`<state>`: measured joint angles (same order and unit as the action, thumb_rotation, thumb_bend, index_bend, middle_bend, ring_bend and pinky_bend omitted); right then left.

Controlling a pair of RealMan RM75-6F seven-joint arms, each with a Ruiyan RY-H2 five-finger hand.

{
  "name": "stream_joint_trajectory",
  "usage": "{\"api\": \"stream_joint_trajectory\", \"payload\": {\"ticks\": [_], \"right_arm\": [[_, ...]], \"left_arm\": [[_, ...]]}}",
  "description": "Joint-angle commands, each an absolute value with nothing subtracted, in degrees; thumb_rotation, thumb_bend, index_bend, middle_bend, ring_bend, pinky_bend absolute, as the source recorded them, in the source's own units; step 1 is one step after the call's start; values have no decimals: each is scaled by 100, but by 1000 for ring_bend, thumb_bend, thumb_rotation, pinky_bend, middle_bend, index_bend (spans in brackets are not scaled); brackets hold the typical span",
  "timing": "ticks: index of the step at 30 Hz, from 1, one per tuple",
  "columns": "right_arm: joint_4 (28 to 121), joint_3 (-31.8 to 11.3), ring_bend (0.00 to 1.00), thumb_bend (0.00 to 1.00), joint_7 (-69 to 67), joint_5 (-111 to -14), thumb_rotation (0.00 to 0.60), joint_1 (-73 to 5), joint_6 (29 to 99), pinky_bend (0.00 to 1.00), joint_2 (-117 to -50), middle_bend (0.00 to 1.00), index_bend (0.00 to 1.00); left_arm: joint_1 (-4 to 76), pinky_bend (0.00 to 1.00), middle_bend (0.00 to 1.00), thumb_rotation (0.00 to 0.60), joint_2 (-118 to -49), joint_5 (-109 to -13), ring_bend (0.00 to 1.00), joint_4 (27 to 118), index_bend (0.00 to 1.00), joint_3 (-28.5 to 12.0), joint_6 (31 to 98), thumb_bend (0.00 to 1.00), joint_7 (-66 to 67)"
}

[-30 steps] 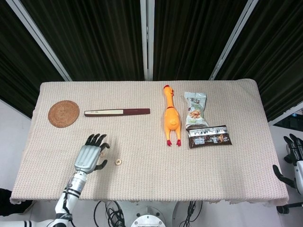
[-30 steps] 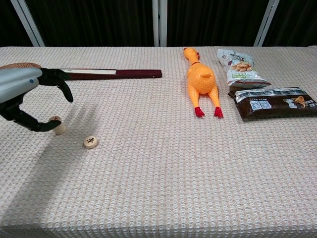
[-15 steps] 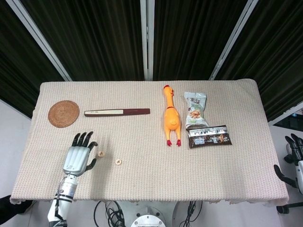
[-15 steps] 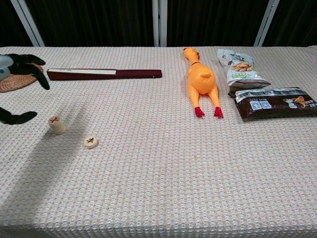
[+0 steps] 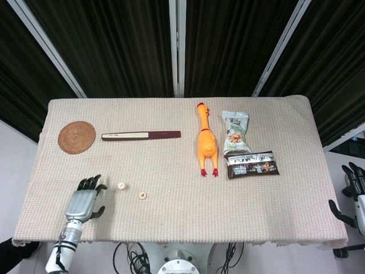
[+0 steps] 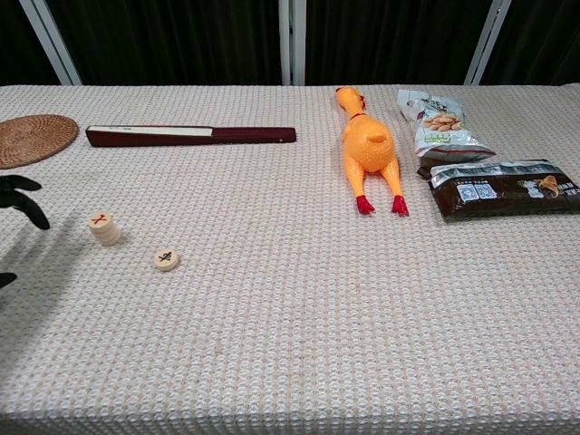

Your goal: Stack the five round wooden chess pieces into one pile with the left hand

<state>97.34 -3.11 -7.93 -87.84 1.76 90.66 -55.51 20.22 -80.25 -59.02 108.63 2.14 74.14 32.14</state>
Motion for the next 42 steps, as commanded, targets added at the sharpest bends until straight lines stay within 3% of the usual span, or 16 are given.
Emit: {"api": "stream_joint_trajectory", "payload": {"ticks": [1,42], "right_arm": [[9723,-313,0,267,-815,-8778,600,174,9059,0,-5545,0,0],[9713,-318,0,268,-883,-8795,600,205,9120,0,-5524,0,0]], "left_arm": [[2013,0,0,600,-8103,-5961,0,10743,244,216,7301,322,3072],[2150,0,0,600,-8424,-5786,0,10666,256,56,6941,323,3055]]}}
